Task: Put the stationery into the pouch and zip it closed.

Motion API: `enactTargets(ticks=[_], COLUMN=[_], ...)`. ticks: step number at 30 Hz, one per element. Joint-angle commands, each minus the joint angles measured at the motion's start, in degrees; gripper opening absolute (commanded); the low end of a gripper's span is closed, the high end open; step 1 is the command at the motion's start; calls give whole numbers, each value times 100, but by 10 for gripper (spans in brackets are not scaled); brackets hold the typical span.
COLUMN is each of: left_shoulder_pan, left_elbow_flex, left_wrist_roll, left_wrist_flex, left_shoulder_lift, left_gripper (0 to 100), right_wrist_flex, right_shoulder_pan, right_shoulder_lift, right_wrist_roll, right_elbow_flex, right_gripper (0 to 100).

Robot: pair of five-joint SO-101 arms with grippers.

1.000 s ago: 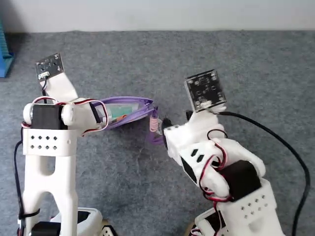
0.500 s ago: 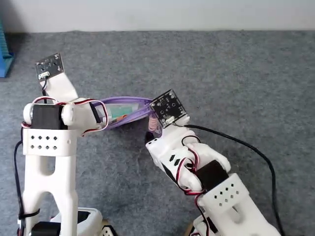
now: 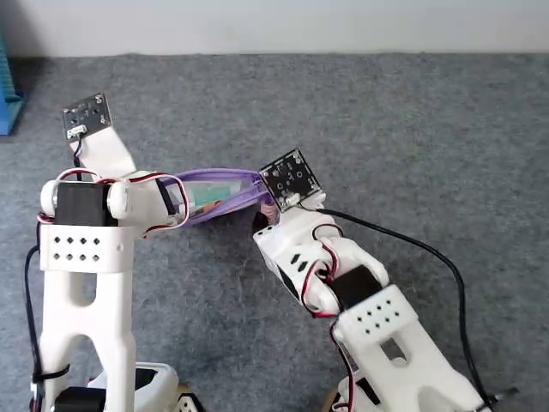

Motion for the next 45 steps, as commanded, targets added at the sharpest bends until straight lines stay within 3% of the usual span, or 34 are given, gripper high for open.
enactTargets(ticks=[1, 26, 31, 36, 42, 45], left_shoulder_pan=[-18, -18, -18, -18, -44, -35], left_elbow_flex=[198, 207, 207, 207, 180, 171], left_wrist_roll=[70, 70, 70, 70, 44, 26], left_wrist_flex=[79, 79, 79, 79, 62, -62], left_shoulder_lift=[158, 167, 167, 167, 167, 167], left_gripper=[13, 13, 13, 13, 21, 91], right_wrist_flex=[-163, -497, -497, -426, 576, 971], right_shoulder_pan=[110, 75, 101, 101, 110, 110], right_shoulder_lift=[215, 215, 207, -75, -708, -1147], right_wrist_roll=[62, 431, 431, 431, 431, 431], right_elbow_flex=[-360, -378, -563, -668, -677, -686], right_gripper=[187, 182, 13, 6, 8, 8])
